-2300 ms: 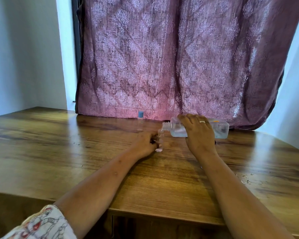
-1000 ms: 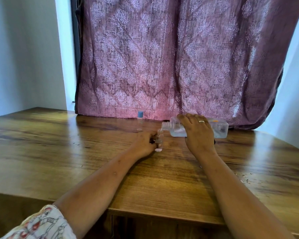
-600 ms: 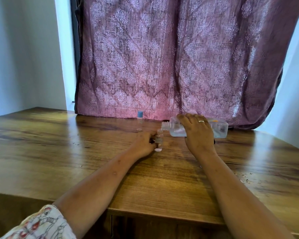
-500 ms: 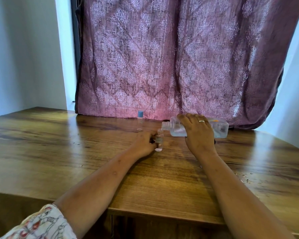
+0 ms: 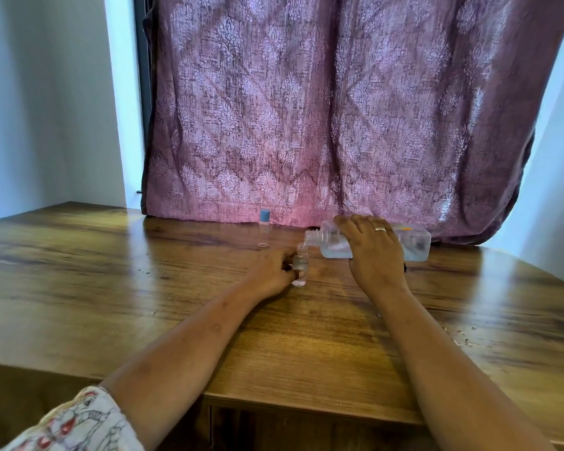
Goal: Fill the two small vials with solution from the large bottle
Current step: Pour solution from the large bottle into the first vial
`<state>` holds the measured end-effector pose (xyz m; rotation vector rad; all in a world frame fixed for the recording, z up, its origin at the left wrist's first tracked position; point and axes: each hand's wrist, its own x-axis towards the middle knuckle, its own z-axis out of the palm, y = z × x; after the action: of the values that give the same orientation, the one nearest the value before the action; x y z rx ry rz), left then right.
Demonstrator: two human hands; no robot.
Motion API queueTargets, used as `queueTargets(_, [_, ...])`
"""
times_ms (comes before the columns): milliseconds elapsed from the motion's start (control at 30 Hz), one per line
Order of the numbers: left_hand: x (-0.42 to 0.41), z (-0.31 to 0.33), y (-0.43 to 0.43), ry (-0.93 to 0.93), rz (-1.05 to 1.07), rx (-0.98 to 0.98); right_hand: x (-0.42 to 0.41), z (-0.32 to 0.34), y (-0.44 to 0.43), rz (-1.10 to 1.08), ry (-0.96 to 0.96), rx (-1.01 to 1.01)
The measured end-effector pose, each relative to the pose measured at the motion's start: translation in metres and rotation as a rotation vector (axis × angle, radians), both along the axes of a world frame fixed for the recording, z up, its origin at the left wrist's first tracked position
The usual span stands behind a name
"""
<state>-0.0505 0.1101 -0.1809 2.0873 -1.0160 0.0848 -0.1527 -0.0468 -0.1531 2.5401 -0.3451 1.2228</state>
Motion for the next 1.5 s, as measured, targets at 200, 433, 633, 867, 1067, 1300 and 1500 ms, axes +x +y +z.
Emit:
queueTargets(200, [0.0002,0.0001,-0.0003,0.011,-0.012,-0.011,0.0004,0.0000,0.0000,-0.004,0.013,0.007])
queueTargets(433, [0.0023,-0.0014,-0.0011,0.017,-0.026,-0.030,0.0010,-0.0002,-0.0012,-0.005,0.013,0.003])
queueTargets(633, [0.0033,-0.0021,-0.0011,-0.006,-0.025,-0.030,0.0007,0.0001,-0.0002,-0.011,0.003,-0.002])
queueTargets(867, [0.0052,-0.0034,-0.0007,-0.056,-0.026,-0.036,0.0004,0.0008,0.0004,-0.020,0.003,0.001])
queueTargets(1067, [0.0066,-0.0039,-0.0016,-0.047,-0.029,-0.045,0.0002,0.0009,0.0004,-0.019,-0.003,-0.013])
queueTargets(1300, [0.0075,-0.0044,-0.0018,-0.065,-0.035,-0.045,0.0001,0.0005,0.0000,-0.015,0.003,-0.008])
queueTargets(1500, [0.0080,-0.0043,-0.0025,-0.054,-0.034,-0.043,0.0002,0.0006,0.0000,-0.011,0.005,-0.001])
